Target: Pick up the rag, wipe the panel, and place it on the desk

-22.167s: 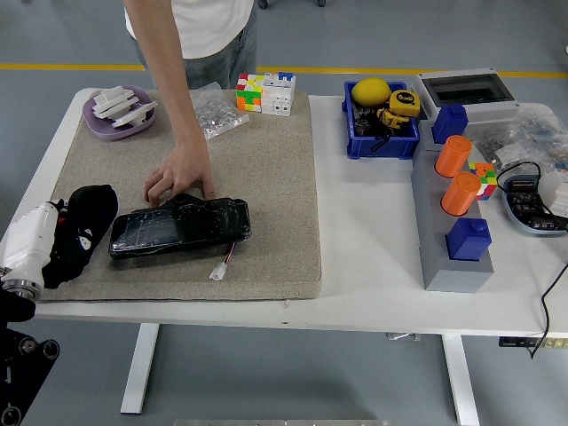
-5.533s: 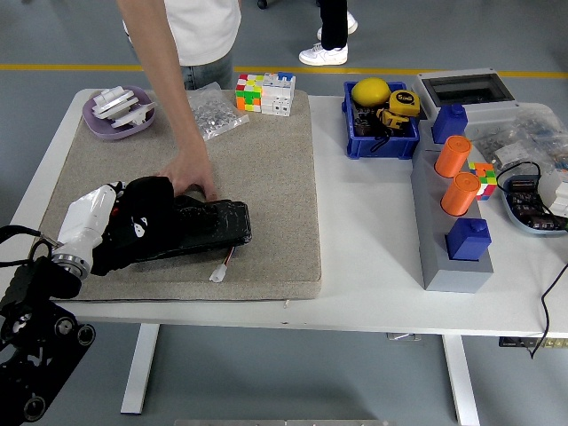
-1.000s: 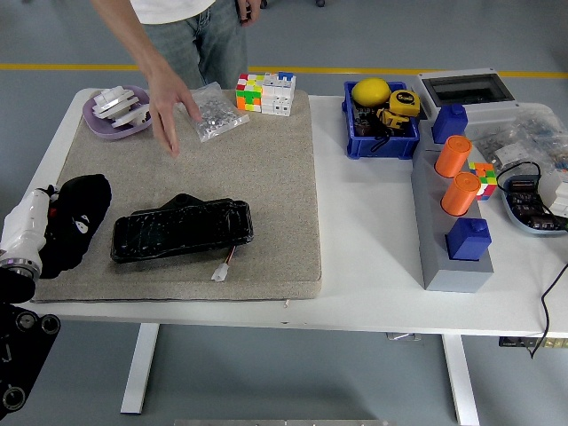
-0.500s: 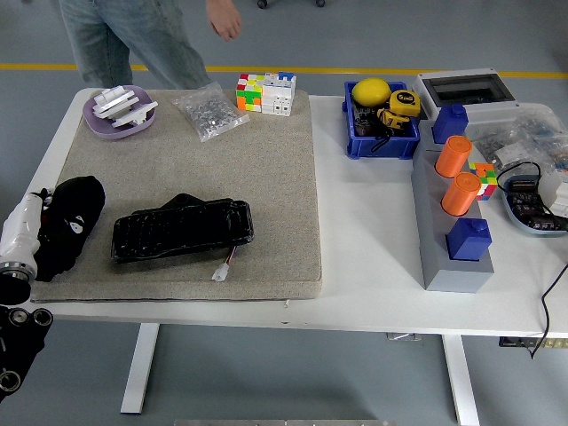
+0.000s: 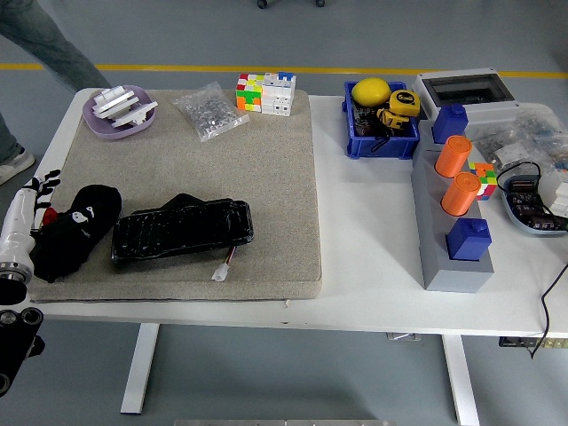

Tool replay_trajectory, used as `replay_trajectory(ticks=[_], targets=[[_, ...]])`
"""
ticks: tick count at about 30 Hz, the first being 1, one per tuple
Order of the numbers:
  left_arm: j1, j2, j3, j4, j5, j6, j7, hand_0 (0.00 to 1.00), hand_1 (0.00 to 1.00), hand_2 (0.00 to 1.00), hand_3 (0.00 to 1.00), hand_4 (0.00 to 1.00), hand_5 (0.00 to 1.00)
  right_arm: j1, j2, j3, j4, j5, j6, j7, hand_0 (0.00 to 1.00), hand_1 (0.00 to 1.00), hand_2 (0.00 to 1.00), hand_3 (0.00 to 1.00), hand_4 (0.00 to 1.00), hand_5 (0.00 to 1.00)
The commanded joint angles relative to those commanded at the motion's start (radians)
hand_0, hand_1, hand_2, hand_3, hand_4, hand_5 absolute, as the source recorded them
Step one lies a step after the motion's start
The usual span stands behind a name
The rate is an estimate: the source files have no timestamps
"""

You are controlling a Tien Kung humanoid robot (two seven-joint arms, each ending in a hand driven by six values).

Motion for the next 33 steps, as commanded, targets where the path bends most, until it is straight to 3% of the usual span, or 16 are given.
replay_trajectory(ticks=[3, 8, 13, 23, 33], targets=[[0.024, 0.0, -0.022, -0.068, -0.097, -0.008, -0.047, 0.769, 0.857, 0.83, 0.849, 0.998, 0.487, -0.004, 0.001, -0.012, 0.0, 0.012, -0.003, -0.001, 0.722, 0.609, 0.601, 0.58, 0.998, 0.45], [0.045, 0.004, -0.055, -0.149, -0.302, -0.085, -0.154, 0.726, 0.798, 0.781, 0.798, 0.998, 0.56, -0.01, 0.001, -0.042, 0.0, 0.041, -0.01, -0.006, 0.722, 0.609, 0.601, 0.58, 0.998, 0.45], [0.041, 0.017, -0.11, -0.117, -0.483, -0.172, -0.202, 0.716, 0.78, 0.772, 0.791, 0.998, 0.546, -0.01, -0.003, -0.063, 0.0, 0.051, -0.013, -0.01, 0.722, 0.609, 0.602, 0.581, 0.998, 0.451], [0.041, 0.027, -0.121, -0.074, -0.587, -0.271, -0.216, 0.703, 0.774, 0.768, 0.783, 0.998, 0.548, -0.003, -0.009, -0.158, 0.0, 0.107, -0.013, -0.021, 0.722, 0.609, 0.602, 0.581, 0.998, 0.451], [0.041, 0.046, -0.119, -0.09, -0.679, -0.305, -0.226, 0.694, 0.76, 0.745, 0.762, 0.998, 0.557, 0.005, -0.015, -0.194, 0.0, 0.111, -0.011, -0.029, 0.722, 0.608, 0.602, 0.58, 0.998, 0.453]])
